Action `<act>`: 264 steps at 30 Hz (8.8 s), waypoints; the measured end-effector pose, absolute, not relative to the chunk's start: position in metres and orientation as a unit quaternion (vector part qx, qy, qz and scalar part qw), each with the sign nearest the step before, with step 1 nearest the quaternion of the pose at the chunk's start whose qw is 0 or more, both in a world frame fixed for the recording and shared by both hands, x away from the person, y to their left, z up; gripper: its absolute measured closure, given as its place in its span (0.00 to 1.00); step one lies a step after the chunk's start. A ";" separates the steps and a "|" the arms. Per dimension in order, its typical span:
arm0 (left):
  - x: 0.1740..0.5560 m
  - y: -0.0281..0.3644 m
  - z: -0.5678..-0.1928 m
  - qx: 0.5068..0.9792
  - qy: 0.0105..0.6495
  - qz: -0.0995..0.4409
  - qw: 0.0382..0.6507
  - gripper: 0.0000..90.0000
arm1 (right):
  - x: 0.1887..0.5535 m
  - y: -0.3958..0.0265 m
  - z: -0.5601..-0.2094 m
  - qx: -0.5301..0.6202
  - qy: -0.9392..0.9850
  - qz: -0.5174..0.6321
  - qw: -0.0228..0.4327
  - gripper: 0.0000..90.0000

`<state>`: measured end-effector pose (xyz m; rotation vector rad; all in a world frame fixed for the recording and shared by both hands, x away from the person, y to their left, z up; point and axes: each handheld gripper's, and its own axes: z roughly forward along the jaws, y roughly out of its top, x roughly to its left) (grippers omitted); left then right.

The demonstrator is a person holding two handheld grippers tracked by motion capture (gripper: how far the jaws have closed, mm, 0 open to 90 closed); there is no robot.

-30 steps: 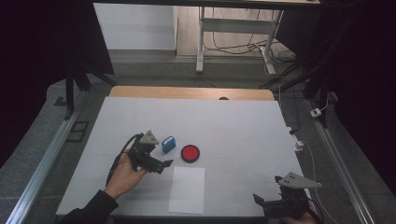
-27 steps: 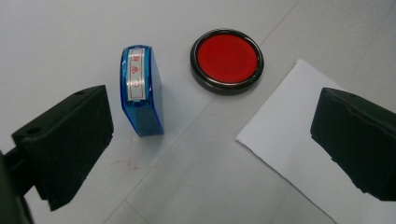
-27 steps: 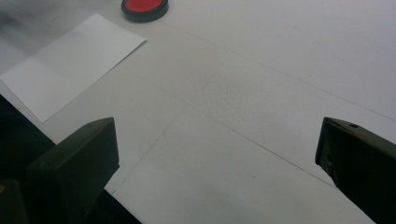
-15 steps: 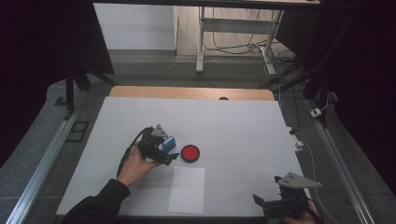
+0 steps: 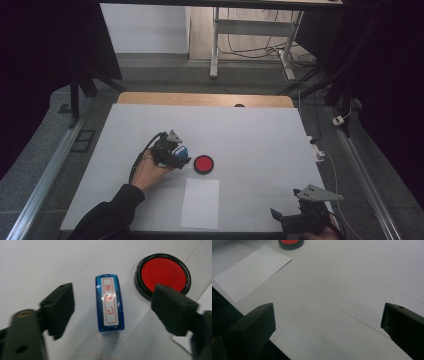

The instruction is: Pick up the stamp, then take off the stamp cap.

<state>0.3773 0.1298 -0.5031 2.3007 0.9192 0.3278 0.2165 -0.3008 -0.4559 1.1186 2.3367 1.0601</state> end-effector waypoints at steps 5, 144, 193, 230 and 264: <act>0.379 0.133 -0.502 0.873 0.352 0.115 0.318 0.46 | 0.217 -0.300 -0.456 0.392 0.824 0.372 0.171 0.00; 0.265 0.116 -0.426 0.865 0.185 0.041 0.465 0.78 | 0.221 -0.248 -0.454 0.259 0.847 0.454 0.100 0.00; 0.262 0.119 -0.425 0.855 0.145 0.018 0.498 0.78 | 0.264 -0.149 -0.468 0.167 0.883 0.437 0.028 0.00; 0.264 0.124 -0.426 0.846 0.076 -0.007 0.528 0.78 | 0.290 -0.131 -0.463 0.079 0.861 0.496 -0.082 0.58; 0.266 0.128 -0.426 0.828 0.066 -0.023 0.556 0.78 | 0.287 -0.132 -0.459 0.058 0.849 0.514 -0.107 0.76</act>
